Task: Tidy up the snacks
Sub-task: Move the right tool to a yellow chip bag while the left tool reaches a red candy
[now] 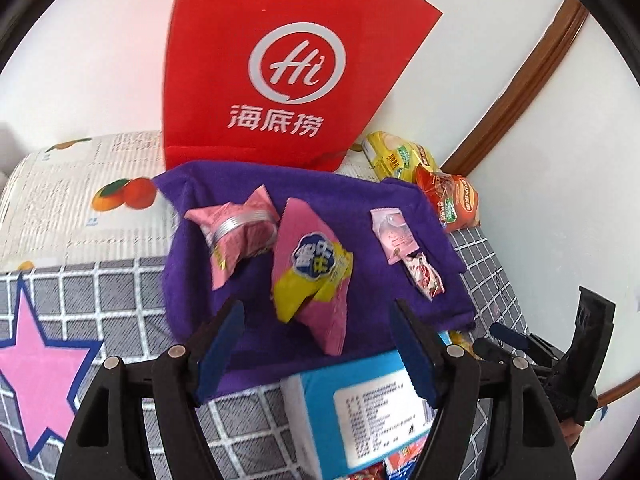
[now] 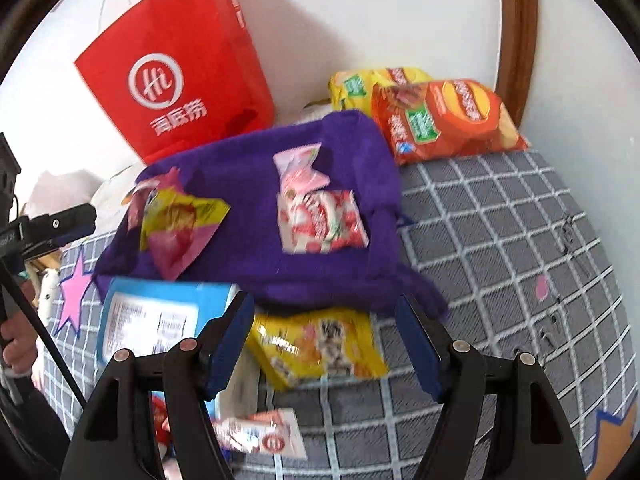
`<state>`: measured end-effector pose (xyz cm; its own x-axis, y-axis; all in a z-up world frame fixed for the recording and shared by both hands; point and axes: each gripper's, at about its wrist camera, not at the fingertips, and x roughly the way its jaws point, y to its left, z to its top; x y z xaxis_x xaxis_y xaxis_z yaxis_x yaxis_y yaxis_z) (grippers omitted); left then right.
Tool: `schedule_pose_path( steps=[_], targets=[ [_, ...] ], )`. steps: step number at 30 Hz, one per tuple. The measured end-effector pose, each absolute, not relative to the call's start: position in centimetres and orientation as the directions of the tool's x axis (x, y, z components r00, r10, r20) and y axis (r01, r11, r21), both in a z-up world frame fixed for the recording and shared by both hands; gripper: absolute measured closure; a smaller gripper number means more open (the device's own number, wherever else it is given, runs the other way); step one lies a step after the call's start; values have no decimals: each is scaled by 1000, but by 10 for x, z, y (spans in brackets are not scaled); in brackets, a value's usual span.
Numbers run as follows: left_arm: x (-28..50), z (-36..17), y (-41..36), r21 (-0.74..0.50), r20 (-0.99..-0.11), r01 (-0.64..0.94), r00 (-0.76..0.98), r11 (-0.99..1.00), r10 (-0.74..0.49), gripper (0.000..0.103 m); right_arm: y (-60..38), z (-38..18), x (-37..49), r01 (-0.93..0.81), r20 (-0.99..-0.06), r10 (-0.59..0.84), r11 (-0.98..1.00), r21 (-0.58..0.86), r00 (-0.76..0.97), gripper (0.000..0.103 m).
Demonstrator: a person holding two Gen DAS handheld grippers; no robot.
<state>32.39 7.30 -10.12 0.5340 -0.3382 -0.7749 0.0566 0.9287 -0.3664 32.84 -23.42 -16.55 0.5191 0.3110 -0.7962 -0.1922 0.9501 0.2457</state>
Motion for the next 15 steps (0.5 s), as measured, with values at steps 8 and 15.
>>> schedule_pose_path(
  steps=[8,15],
  targets=[
    [309,-102,82,-350,-789,27,530,936,-310,30,-227,-184,332,-241,-811,355,932,270,465,31],
    [297,-102,88,-331,-803,4,524,944,-284,30,-233,-204,326,-243,-819,400,914,325,411,45]
  ],
)
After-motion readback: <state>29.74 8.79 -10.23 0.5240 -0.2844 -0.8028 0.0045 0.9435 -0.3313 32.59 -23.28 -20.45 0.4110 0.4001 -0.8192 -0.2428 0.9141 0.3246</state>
